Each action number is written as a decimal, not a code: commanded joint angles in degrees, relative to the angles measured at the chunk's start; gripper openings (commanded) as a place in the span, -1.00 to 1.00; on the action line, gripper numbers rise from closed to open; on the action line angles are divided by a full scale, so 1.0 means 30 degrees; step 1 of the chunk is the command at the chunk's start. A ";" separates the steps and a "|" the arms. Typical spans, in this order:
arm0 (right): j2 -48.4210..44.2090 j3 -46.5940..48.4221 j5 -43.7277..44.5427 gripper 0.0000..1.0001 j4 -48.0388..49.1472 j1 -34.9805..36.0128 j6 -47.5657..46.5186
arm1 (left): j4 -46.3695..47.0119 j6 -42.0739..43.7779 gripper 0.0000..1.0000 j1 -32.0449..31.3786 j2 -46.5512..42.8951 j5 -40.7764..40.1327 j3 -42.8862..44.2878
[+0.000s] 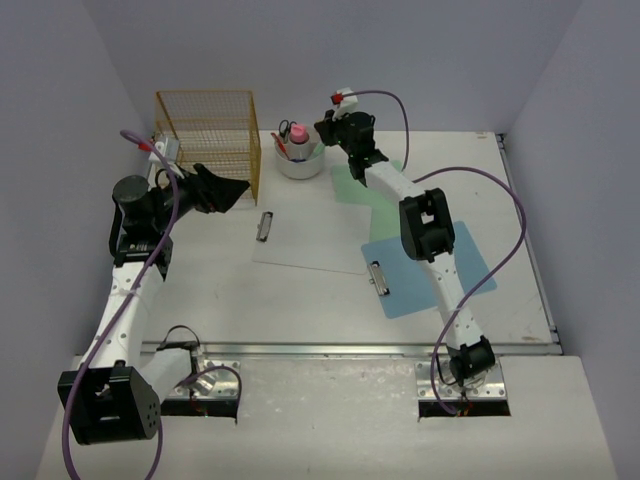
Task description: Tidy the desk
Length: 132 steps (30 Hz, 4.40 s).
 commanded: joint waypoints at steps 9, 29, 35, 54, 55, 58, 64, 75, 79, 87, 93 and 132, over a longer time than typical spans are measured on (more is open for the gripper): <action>-0.0136 0.1121 -0.0631 -0.60 0.1319 0.0358 -0.0058 | 0.0624 0.0037 1.00 0.0319 -0.0449 0.0164 -0.0245; -0.2774 0.0399 -0.1392 -0.10 0.1770 0.0388 -0.0908 | 0.0523 0.0240 1.00 0.0349 -0.0439 0.0105 0.0201; -0.8442 -0.3456 -0.2664 -0.07 0.0421 0.0161 -0.3990 | -0.0072 0.1072 1.00 0.0364 -0.0508 -0.0184 0.0996; -2.3356 -2.0496 0.2365 -0.07 -2.1137 -0.0397 -0.0854 | -0.3610 0.6499 1.00 0.0319 -0.3614 -0.3583 -0.0131; -2.3803 -2.1711 0.2514 -0.02 -2.1124 -0.0351 -0.0303 | -0.3818 0.6619 1.00 0.0319 -0.3700 -0.3685 -0.0241; -2.4593 -2.4163 0.2527 0.16 -2.1093 -0.0199 0.0678 | -0.4195 0.6884 1.00 0.0290 -0.3828 -0.3872 -0.0434; -2.3037 -2.4755 0.2370 0.04 -2.1791 0.0616 0.2051 | -0.4836 0.7190 1.00 0.0133 -0.3614 -0.4438 -0.0548; -1.8776 -2.2172 0.3610 0.13 -2.1649 0.3184 0.4239 | -0.6074 0.7660 1.00 -0.0190 -0.3281 -0.5834 -0.0558; -1.7357 -2.1434 0.4315 0.22 -2.1623 0.3258 0.4510 | -0.6191 0.7826 1.00 -0.0208 -0.3361 -0.5941 -0.0570; -1.5962 -2.0709 0.5275 0.25 -2.1248 0.3315 0.4252 | -0.5903 0.7827 1.00 -0.0208 -0.3565 -0.6028 -0.1034; -1.5533 -2.1357 0.5876 0.18 -2.0036 0.3632 0.3984 | -0.5585 0.7795 1.00 -0.0208 -0.3467 -0.6028 -0.1114; -2.1919 -1.9446 -1.0012 -1.00 -2.2886 0.3514 0.2055 | -1.6941 4.3734 0.86 -1.1091 -0.2965 0.4219 -0.0111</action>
